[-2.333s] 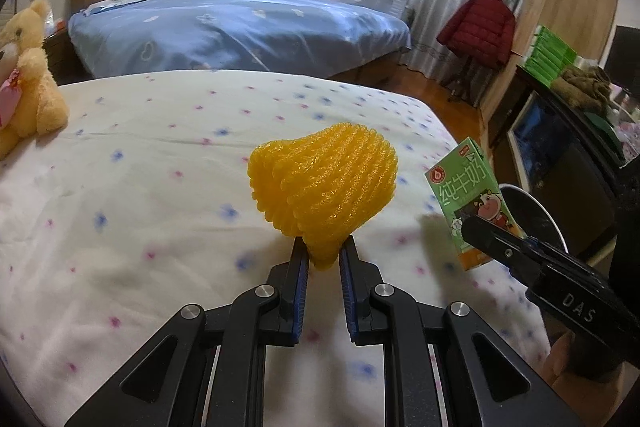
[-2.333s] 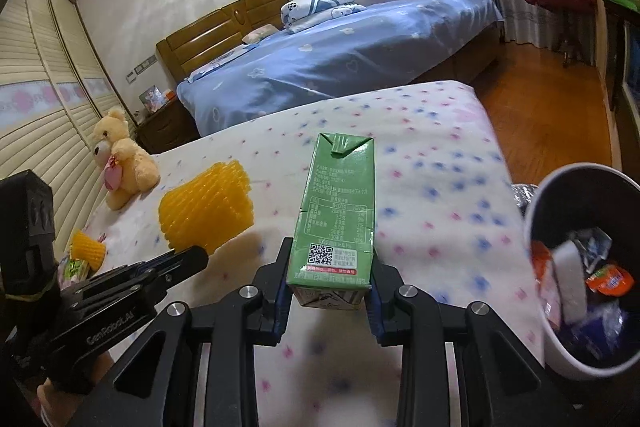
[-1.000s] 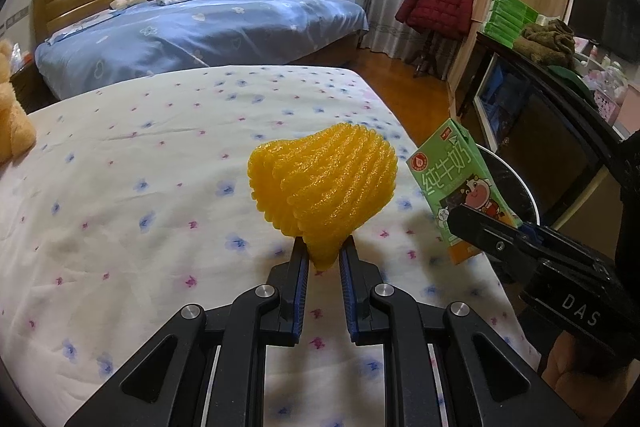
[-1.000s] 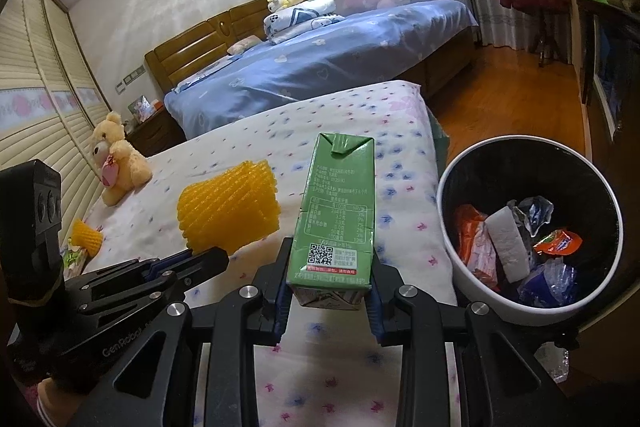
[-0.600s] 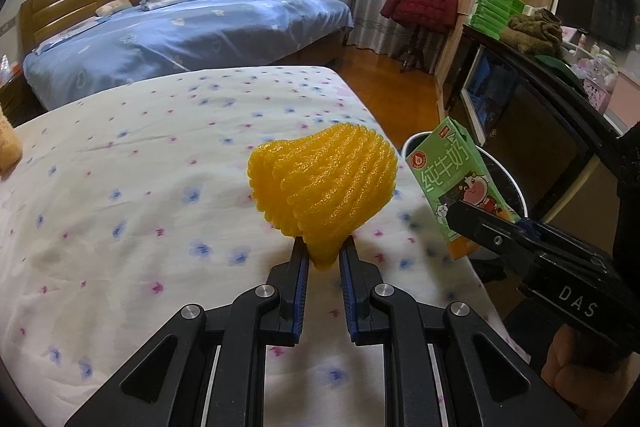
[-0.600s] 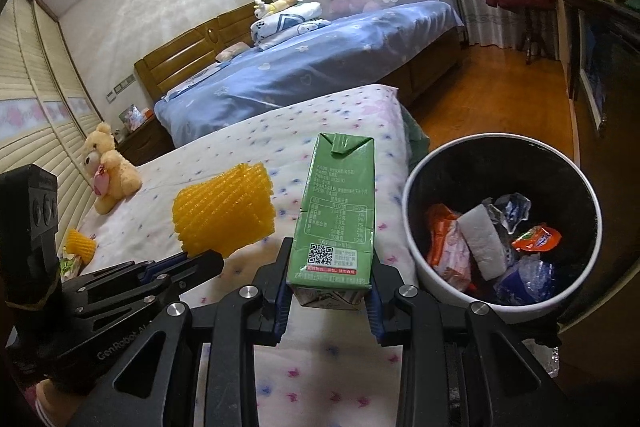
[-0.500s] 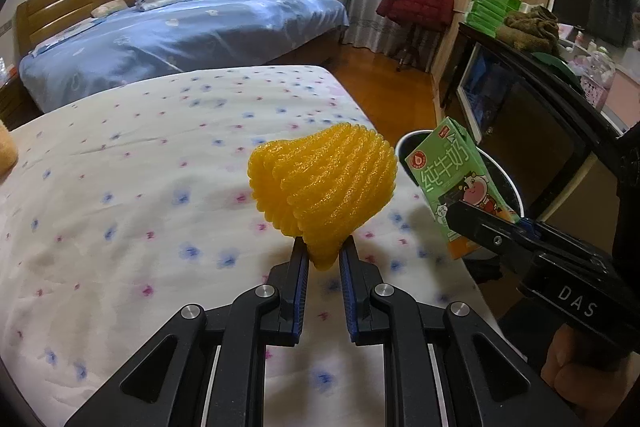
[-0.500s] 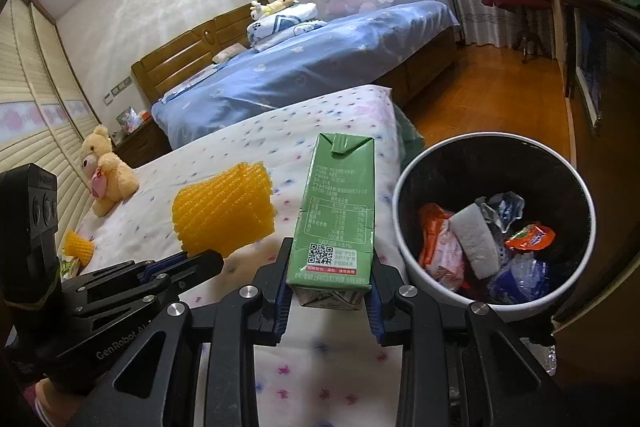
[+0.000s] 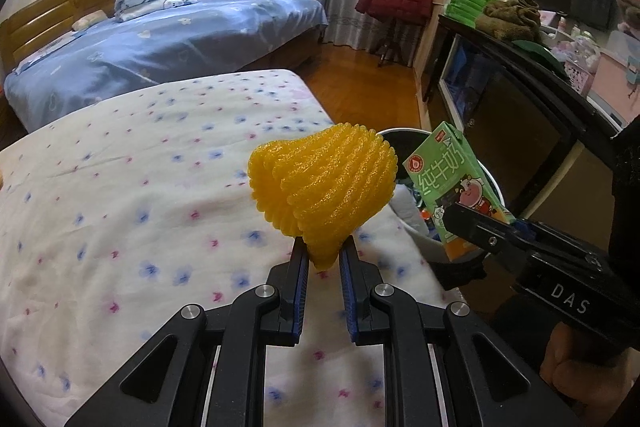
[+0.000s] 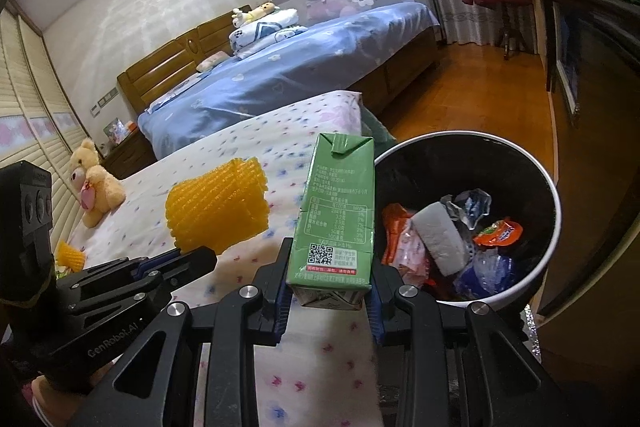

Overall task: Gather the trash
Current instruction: 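Carry the yellow net and green juice box over the bin with both tools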

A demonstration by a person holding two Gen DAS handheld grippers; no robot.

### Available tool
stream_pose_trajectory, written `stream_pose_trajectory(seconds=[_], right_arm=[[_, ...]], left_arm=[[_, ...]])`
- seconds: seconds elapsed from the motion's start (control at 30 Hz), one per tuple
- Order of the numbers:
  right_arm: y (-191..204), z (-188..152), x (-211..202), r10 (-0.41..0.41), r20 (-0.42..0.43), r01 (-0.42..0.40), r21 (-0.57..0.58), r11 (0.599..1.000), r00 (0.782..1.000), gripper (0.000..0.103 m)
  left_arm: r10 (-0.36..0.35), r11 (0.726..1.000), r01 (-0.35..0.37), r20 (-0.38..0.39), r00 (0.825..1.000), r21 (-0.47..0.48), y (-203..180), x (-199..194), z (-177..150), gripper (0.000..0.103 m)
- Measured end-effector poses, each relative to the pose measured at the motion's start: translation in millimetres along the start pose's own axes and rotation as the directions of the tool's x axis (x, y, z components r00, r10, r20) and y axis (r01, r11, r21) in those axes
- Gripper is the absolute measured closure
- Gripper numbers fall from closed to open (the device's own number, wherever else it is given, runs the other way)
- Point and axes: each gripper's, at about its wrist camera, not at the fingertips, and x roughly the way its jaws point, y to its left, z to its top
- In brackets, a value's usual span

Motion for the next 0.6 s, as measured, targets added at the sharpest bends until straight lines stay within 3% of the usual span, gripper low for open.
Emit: stream_pose_trajectory(seconds=[0.6], right_arm=[[-30, 3, -16, -0.055, 0.014, 0.055, 0.048, 0.997, 0.998, 0.072]], left_arm=[[-0.037, 0.998, 0.037, -0.006, 0.999, 0.052, -25, 14, 11, 0.089]])
